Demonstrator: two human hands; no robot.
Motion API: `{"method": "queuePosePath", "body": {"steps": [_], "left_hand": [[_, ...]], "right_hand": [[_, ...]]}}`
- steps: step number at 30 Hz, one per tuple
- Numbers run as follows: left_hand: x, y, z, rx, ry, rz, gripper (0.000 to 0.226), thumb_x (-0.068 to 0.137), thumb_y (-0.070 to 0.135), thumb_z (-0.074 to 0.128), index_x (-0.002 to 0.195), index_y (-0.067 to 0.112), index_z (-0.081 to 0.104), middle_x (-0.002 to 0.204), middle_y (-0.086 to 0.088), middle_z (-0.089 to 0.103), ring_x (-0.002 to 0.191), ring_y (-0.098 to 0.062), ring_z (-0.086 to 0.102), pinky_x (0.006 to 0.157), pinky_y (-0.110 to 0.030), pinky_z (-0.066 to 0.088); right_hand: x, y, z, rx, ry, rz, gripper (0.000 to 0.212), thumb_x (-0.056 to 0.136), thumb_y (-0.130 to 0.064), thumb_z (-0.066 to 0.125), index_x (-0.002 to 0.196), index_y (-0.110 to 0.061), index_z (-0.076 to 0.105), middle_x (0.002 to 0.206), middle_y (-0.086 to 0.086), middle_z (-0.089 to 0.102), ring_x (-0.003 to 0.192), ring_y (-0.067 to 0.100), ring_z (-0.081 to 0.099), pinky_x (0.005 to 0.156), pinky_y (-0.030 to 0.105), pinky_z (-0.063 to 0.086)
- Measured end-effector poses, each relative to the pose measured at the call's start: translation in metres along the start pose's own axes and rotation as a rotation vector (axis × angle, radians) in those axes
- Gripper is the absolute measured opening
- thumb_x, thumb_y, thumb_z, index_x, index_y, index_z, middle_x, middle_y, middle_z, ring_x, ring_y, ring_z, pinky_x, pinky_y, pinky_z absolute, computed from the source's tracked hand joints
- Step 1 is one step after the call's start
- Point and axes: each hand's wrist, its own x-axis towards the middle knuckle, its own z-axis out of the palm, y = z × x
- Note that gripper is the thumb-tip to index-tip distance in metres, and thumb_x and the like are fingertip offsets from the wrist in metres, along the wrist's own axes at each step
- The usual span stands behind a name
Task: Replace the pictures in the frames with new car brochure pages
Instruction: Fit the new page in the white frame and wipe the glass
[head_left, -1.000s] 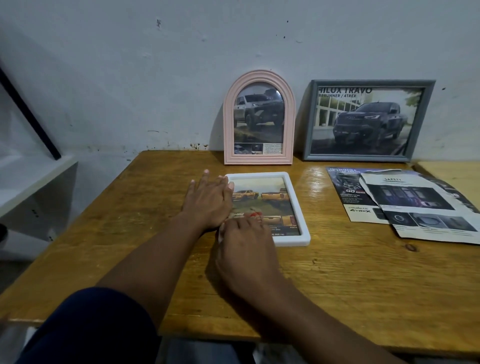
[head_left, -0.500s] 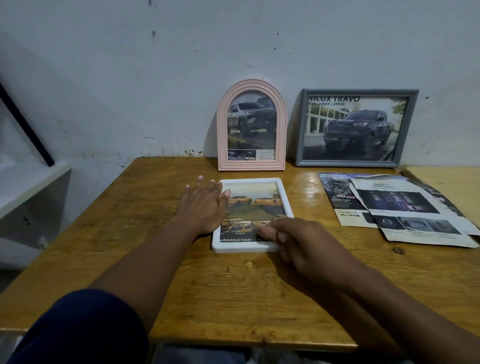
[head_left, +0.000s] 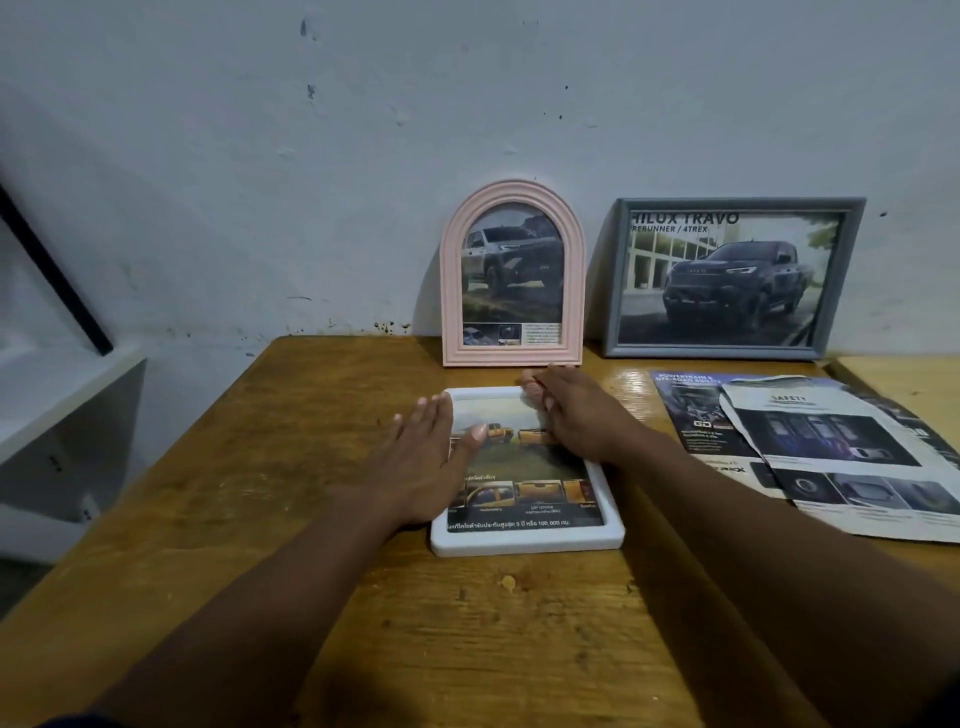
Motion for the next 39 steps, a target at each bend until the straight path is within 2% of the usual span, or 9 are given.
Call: {"method": "queuePosePath", "body": {"steps": [2,8,18,21,26,29,31,34,39], "left_hand": [[-0.001,0.001,0.000,0.058,0.027,-0.004,0.095,0.087,0.076,-0.004,0.161,0.017,-0.008,0.169,-0.001,-0.011,0.153,-0.014,-0.018,0.123,-0.041,-0.011],[-0.001,0.005,-0.003,0.188,0.067,0.002,0.103,0.082,0.077,-0.011,0.162,0.013,0.000,0.170,-0.004,-0.002,0.154,-0.018,-0.015,0.124,-0.044,-0.010],[-0.002,0.006,-0.005,0.215,0.082,-0.008,0.094,0.091,0.074,-0.005,0.162,0.014,0.005,0.170,-0.004,0.003,0.155,-0.021,-0.013,0.123,-0.047,-0.010],[-0.003,0.007,-0.005,0.215,0.082,-0.011,0.091,0.092,0.073,-0.004,0.162,0.015,0.004,0.170,-0.004,0.002,0.155,-0.022,-0.013,0.123,-0.047,-0.010],[-0.001,0.006,-0.003,0.182,0.078,-0.025,0.086,0.095,0.070,-0.002,0.162,0.017,0.004,0.170,-0.002,0.002,0.155,-0.021,-0.013,0.123,-0.047,-0.010],[0.002,0.003,-0.004,0.093,0.067,-0.013,0.078,0.099,0.065,0.001,0.162,0.018,0.005,0.170,-0.001,0.001,0.154,-0.021,-0.015,0.123,-0.046,-0.010],[-0.001,0.002,-0.007,-0.050,0.049,-0.025,0.077,0.099,0.065,0.000,0.162,0.022,0.005,0.170,0.001,-0.004,0.153,-0.019,-0.017,0.122,-0.045,-0.011],[-0.010,0.005,-0.016,-0.262,0.079,-0.040,0.085,0.092,0.074,0.000,0.161,0.025,0.005,0.169,0.005,-0.009,0.153,-0.015,-0.018,0.123,-0.042,-0.010],[-0.048,0.038,-0.017,-0.193,0.243,0.163,0.085,0.089,0.080,0.020,0.161,0.036,0.007,0.170,0.009,-0.002,0.154,-0.013,-0.006,0.121,-0.046,0.004]], "right_hand": [[-0.008,0.001,0.002,-0.002,0.011,0.001,0.055,0.100,-0.023,0.045,0.153,-0.016,0.030,0.156,0.013,0.031,0.144,0.031,0.025,0.118,0.040,0.020],[-0.048,-0.006,0.008,-0.010,-0.032,0.042,0.061,0.101,-0.026,0.044,0.155,-0.010,0.023,0.165,0.013,0.009,0.152,0.030,0.004,0.122,0.045,0.014],[-0.155,-0.047,0.024,-0.028,0.080,0.032,0.078,0.086,-0.051,0.012,0.148,-0.009,0.034,0.159,0.012,0.024,0.150,0.029,0.014,0.120,0.049,0.023],[-0.166,-0.064,0.031,-0.108,0.125,0.017,0.087,0.081,-0.049,0.000,0.149,-0.007,0.033,0.159,0.015,0.028,0.150,0.029,0.015,0.124,0.039,0.006],[-0.155,-0.119,0.053,-0.075,0.095,-0.074,0.069,0.089,-0.038,0.018,0.151,-0.012,0.032,0.158,0.010,0.032,0.150,0.023,0.017,0.118,0.032,-0.006],[-0.143,-0.135,0.057,0.063,0.064,-0.117,0.060,0.092,-0.035,0.025,0.147,-0.012,0.037,0.153,0.008,0.039,0.146,0.023,0.026,0.122,0.040,0.014],[-0.142,-0.128,0.043,0.334,0.129,-0.088,0.037,0.101,-0.030,0.034,0.133,-0.021,0.050,0.131,-0.003,0.054,0.124,0.012,0.047,0.103,0.032,0.039],[-0.141,-0.098,0.009,0.540,0.307,0.017,0.037,0.104,-0.023,0.040,0.139,-0.022,0.051,0.132,-0.006,0.055,0.114,0.007,0.052,0.096,0.029,0.047],[-0.106,-0.039,0.002,0.306,0.328,0.074,0.035,0.104,-0.028,0.037,0.132,-0.014,0.053,0.128,0.009,0.059,0.115,0.022,0.054,0.100,0.042,0.045]]}}
